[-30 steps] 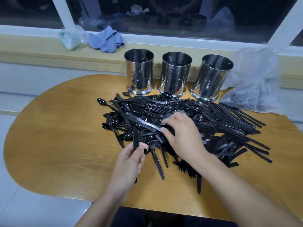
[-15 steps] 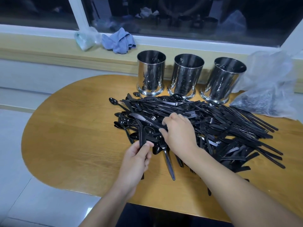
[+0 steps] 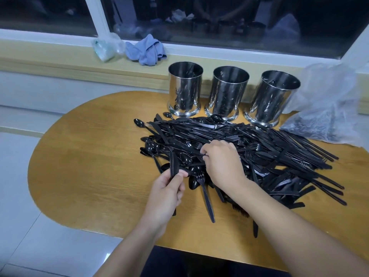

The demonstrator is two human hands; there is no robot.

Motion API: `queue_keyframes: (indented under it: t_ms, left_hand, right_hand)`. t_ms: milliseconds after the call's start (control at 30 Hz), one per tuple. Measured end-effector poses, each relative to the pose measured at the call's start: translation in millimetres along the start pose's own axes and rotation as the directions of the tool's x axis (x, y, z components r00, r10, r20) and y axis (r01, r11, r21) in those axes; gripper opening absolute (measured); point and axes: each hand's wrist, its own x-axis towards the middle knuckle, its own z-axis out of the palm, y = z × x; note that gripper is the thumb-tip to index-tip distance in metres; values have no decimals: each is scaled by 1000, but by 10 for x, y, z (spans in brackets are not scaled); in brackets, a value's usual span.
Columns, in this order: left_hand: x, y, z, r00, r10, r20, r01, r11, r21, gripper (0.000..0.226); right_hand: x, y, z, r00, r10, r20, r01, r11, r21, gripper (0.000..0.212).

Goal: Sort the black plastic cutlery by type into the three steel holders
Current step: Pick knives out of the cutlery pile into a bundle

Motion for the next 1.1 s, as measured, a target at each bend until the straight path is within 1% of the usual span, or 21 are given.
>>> queue_keyframes:
  t_ms: [67, 133, 167, 233, 267, 300, 333, 433, 500, 533, 567, 633, 667, 733, 867, 933, 1033, 1100]
  left_hand:
    - [16, 25, -1, 1000, 1, -8, -1, 999, -34, 22]
    - [38, 65, 9, 1000, 9, -11, -10, 995, -99, 20]
    - [46, 89, 22, 1000, 24, -5, -24, 990, -137, 22]
    - [46, 133, 74, 998, 65, -2, -64, 978, -198, 37]
    - [41, 149, 108, 997, 81, -7, -80, 972, -223, 41]
    - [26, 170, 142, 996, 87, -11, -87, 966, -242, 41]
    - [11, 185, 176, 996, 86, -15, -87, 964, -251, 38]
    - [-35, 197, 220, 997, 66, -33, -72, 959, -274, 32]
    - [-33, 171, 181, 997, 54, -51, -66, 957, -282, 33]
    - [-20, 149, 153, 997, 59, -57, -72, 962, -263, 34]
    - [-6, 131, 122, 996, 66, -66, -80, 965, -249, 34]
    - [29, 96, 78, 993, 62, -103, -87, 959, -270, 31]
    - [39, 87, 64, 992, 52, -117, -85, 951, -297, 29]
    - [42, 70, 32, 990, 42, -131, -82, 945, -318, 24]
    - [36, 21, -55, 987, 76, -141, -106, 969, -222, 25]
    - [40, 20, -83, 987, 84, -140, -109, 977, -181, 24]
    - [59, -23, -114, 987, 88, -133, -107, 984, -141, 21]
    - [52, -48, -114, 988, 87, -129, -103, 988, -117, 25]
  right_hand:
    - [-53, 25, -116, 1000, 22, -8, -21, 994, 111, 19]
    - [-153, 27, -275, 997, 74, -4, -70, 955, 288, 18]
    - [-222, 9, -352, 994, 103, 33, -107, 913, 394, 16]
    - [-370, -68, -465, 979, 105, 175, -191, 770, 609, 17]
    - [-440, -114, -490, 967, 76, 243, -225, 701, 676, 18]
    - [-503, -153, -494, 958, 38, 285, -238, 661, 711, 20]
    - [-556, -186, -480, 952, 5, 306, -236, 649, 723, 22]
    - [-631, -202, -413, 954, -21, 300, -205, 684, 700, 22]
    - [-615, -173, -407, 966, 14, 260, -199, 681, 704, 17]
    - [-584, -148, -399, 973, 42, 226, -190, 698, 690, 13]
    - [-537, -108, -374, 983, 71, 170, -166, 747, 644, 11]
    - [-420, -12, -284, 994, 91, 60, -109, 875, 472, 11]
    - [-358, 29, -234, 996, 82, 27, -87, 915, 393, 15]
    - [-248, 82, -146, 999, 49, 2, -48, 959, 280, 19]
    - [-114, 65, -45, 1000, 3, -23, 0, 992, 124, 20]
    - [-77, 57, -7, 1000, 6, -23, -5, 998, 68, 22]
    - [-41, 85, 41, 1000, 29, -6, -29, 999, 36, 24]
    - [-22, 98, 42, 999, 48, 5, -48, 998, 44, 20]
